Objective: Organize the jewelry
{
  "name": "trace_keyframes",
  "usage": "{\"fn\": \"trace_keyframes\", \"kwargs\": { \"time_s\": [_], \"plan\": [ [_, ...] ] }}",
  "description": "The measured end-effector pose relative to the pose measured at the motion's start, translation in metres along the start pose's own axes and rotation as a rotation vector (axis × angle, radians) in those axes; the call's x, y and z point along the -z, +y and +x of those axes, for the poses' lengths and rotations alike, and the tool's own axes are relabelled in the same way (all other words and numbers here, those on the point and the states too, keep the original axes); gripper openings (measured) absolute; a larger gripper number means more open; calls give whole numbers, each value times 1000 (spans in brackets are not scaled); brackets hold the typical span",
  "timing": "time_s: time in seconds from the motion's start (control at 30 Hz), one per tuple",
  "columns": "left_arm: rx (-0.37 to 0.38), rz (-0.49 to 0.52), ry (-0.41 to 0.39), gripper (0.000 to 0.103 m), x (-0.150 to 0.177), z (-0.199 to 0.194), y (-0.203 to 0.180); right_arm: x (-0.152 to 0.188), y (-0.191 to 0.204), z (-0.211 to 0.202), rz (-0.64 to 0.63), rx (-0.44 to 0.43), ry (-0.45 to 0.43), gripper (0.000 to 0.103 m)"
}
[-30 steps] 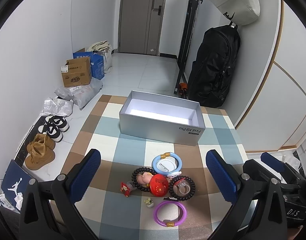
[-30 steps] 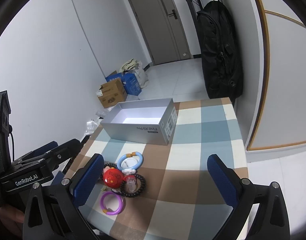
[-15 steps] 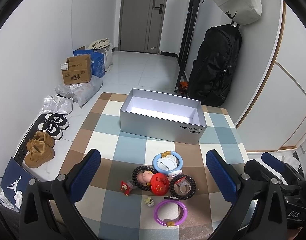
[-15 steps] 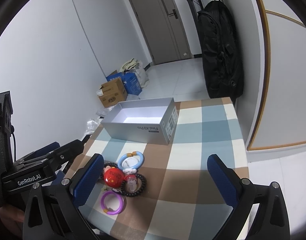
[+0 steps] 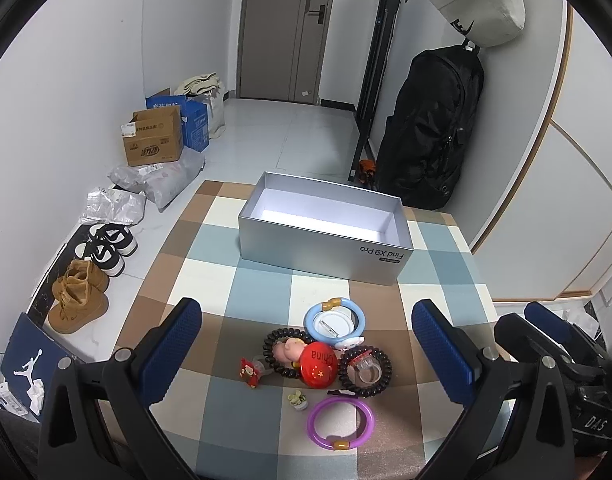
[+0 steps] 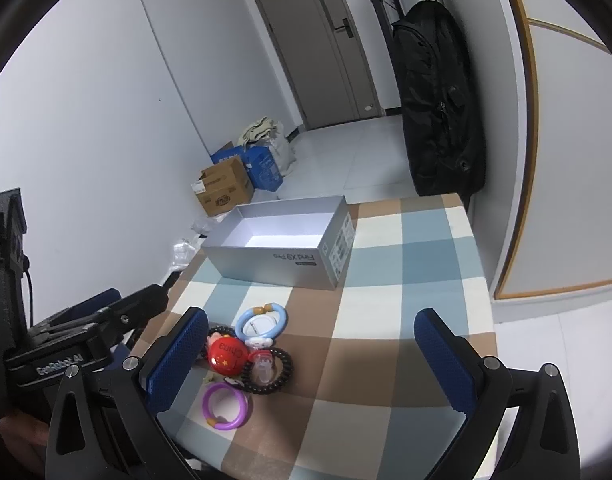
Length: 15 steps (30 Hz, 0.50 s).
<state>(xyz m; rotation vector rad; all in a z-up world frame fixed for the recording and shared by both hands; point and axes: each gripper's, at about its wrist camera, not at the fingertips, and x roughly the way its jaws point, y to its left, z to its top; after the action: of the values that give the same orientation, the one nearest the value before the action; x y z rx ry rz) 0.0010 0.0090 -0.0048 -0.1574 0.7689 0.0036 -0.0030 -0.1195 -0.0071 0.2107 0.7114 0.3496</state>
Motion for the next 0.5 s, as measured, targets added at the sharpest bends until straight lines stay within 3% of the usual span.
{"fn": "trace_keyframes", "kwargs": {
  "time_s": [0.5],
  "plan": [
    [12, 3, 13, 102, 1, 2, -2, -2, 2, -2, -3, -6, -7, 103]
  ]
}}
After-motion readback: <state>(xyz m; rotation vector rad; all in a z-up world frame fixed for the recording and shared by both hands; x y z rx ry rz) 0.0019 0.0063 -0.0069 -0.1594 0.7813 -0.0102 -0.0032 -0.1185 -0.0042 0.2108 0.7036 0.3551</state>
